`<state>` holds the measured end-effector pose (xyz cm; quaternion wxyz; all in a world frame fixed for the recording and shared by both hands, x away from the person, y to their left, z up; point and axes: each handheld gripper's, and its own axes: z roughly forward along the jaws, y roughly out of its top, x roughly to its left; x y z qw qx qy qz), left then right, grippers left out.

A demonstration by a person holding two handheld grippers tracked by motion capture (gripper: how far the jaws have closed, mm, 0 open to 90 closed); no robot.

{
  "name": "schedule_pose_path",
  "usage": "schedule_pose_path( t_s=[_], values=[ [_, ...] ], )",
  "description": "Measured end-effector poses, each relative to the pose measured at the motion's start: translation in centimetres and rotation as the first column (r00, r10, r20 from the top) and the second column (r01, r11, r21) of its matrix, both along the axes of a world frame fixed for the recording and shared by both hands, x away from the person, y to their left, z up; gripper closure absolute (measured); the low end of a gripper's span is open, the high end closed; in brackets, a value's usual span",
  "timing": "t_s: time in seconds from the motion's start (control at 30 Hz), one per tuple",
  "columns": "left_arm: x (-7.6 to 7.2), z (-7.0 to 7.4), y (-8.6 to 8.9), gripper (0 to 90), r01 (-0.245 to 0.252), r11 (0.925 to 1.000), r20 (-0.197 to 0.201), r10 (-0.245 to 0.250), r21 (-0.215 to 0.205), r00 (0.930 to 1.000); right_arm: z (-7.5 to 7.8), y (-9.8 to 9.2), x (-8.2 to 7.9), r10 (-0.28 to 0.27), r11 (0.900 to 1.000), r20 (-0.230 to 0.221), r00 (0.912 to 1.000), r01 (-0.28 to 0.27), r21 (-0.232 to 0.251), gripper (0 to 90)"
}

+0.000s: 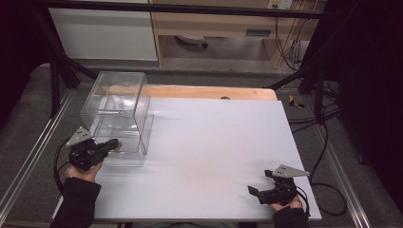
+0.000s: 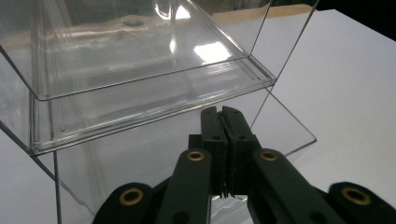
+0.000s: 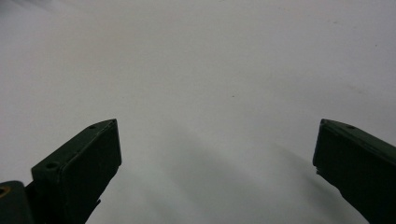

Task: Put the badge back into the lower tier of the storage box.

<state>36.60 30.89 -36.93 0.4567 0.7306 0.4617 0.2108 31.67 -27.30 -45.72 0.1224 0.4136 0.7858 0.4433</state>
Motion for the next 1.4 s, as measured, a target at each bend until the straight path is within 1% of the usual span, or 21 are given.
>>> schedule_pose_path(
  t_s=[0.17, 0.37, 0.4, 0.5, 0.57, 0.63, 0.8, 0.9, 0.93, 1.07, 1.13, 1.23, 1.37, 1.4],
  values=[
    [0.2, -0.2, -0.2, 87.9, -0.004, 0.9999, -0.006, 0.004, 0.012, 1.0000, 0.0, 0.0, 0.0, 0.001, 1.000, 0.001, 1.0000, -0.001, -0.003, 1.6],
    [0.4, -0.5, -0.1, 86.8, -0.029, 0.9994, -0.028, 0.029, 0.018, 0.9992, 0.0, 0.0, 0.0, 0.002, 1.000, 0.000, 1.0000, -0.002, -0.002, 1.6],
    [0.4, -0.5, -0.1, 86.0, -0.029, 0.9995, -0.027, 0.030, 0.012, 0.9992, 0.0, 0.0, 0.0, 0.001, 1.000, 0.001, 1.0000, -0.001, -0.002, 1.6],
    [0.4, -0.5, 0.0, 80.7, -0.039, 0.9992, -0.026, 0.039, 0.011, 0.9989, 0.0, 0.0, 0.0, 0.002, 1.000, 0.001, 1.0000, -0.002, -0.003, 1.6],
    [0.3, -0.4, 0.1, 78.3, -0.034, 0.9994, -0.024, 0.034, 0.003, 0.9991, 0.0, 0.0, 0.0, 0.001, 1.000, -0.002, 1.0000, -0.001, -0.001, 1.6],
    [0.1, -0.3, 0.2, 73.6, -0.030, 0.9995, -0.013, 0.030, 0.001, 0.9995, 0.0, 0.0, 0.0, 0.001, 1.000, -0.001, 1.0000, -0.001, 0.000, 1.6],
    [-0.9, 0.6, 0.2, 53.6, -0.006, 0.9999, 0.035, 0.006, -0.011, 0.9994, 0.1, 0.0, 0.0, -0.002, 1.000, 0.004, 1.0000, 0.002, 0.001, 1.6],
    [-1.6, 1.1, 0.2, 45.3, 0.011, 0.9999, 0.066, -0.010, -0.013, 0.9977, 0.1, 0.0, 0.0, -0.003, 1.000, 0.004, 1.0000, 0.003, 0.000, 1.6],
    [-1.7, 1.2, 0.2, 41.9, 0.017, 0.9998, 0.069, -0.016, -0.013, 0.9975, 0.1, 0.0, 0.0, -0.004, 1.000, 0.004, 1.0000, 0.004, 0.001, 1.6],
    [-2.4, 1.2, 0.1, 31.6, 0.025, 0.9997, 0.073, -0.026, 0.008, 0.9970, 0.1, -0.1, 0.0, -0.006, 1.000, 0.006, 1.0000, 0.006, 0.005, 1.5],
    [-2.8, 1.1, 0.2, 27.5, 0.027, 0.9993, 0.080, -0.029, 0.027, 0.9964, 0.1, -0.1, 0.0, -0.007, 1.000, 0.006, 1.0000, 0.007, 0.006, 1.5],
    [-3.4, 0.9, 0.3, 21.3, 0.032, 0.9988, 0.085, -0.035, 0.037, 0.9957, 0.1, -0.1, 0.0, -0.007, 1.000, 0.007, 1.0000, 0.007, 0.004, 1.5],
    [-4.4, 0.3, 0.4, 15.3, 0.036, 0.9960, 0.088, -0.043, 0.081, 0.9952, 0.1, -0.1, -0.1, -0.012, 1.000, 0.005, 0.9999, 0.012, 0.007, 1.4],
    [-4.7, 0.1, 0.4, 14.5, 0.037, 0.9956, 0.088, -0.044, 0.086, 0.9951, 0.1, -0.1, -0.1, -0.013, 1.000, 0.008, 0.9999, 0.012, 0.007, 1.4]
  ],
)
